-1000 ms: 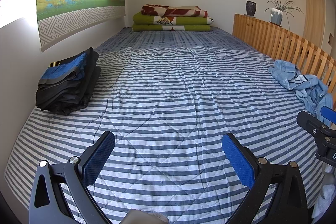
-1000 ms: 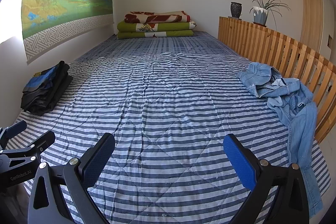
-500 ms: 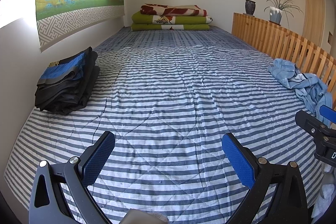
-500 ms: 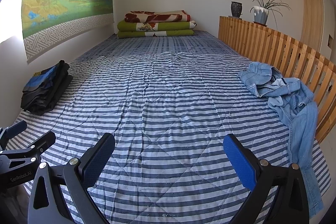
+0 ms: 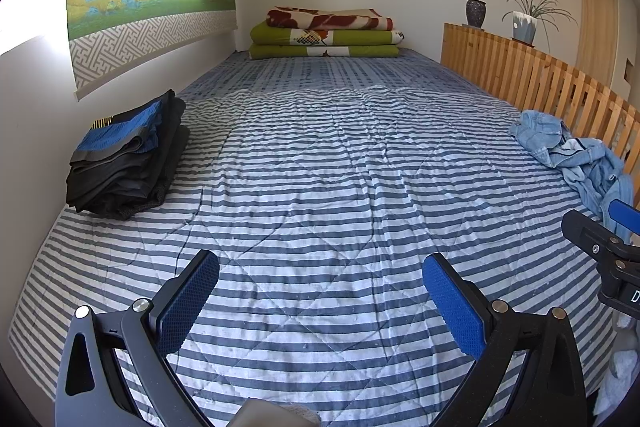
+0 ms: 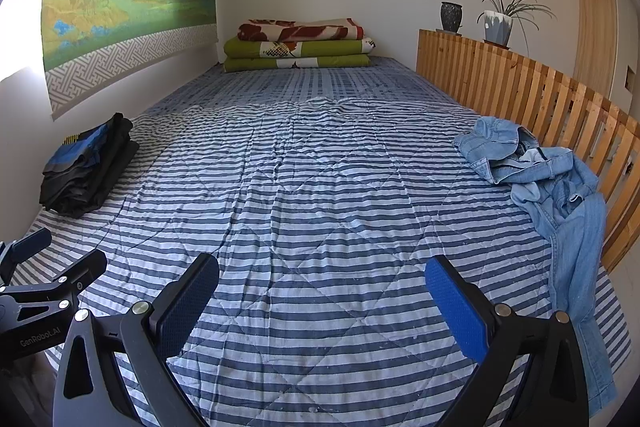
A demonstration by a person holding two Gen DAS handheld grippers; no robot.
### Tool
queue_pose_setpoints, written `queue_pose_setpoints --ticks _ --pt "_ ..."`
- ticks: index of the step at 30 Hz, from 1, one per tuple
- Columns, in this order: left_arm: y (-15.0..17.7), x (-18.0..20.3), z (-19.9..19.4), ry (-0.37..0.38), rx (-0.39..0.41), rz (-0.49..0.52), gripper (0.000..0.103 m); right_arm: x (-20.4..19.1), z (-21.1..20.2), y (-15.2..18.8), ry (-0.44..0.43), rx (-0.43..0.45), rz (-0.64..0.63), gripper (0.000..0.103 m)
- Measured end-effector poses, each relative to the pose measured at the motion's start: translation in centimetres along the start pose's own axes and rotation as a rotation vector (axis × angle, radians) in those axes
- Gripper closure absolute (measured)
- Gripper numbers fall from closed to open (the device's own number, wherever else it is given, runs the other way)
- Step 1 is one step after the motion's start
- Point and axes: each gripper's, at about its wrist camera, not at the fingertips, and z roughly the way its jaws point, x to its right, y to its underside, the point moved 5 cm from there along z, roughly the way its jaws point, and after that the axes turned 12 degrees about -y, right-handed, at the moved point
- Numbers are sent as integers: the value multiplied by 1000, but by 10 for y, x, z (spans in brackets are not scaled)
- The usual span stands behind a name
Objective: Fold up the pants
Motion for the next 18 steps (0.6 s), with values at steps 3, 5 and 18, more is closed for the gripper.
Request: queue_pose_setpoints --ticks 3,5,18 --pt "0 0 0 -2 1 -1 0 0 0 0 2 0 0 2" --pt "0 2 0 -1 -1 -1 0 0 0 0 2 -1 1 1" --pt "10 36 12 39 -37 58 0 47 17 8 55 -42 80 2"
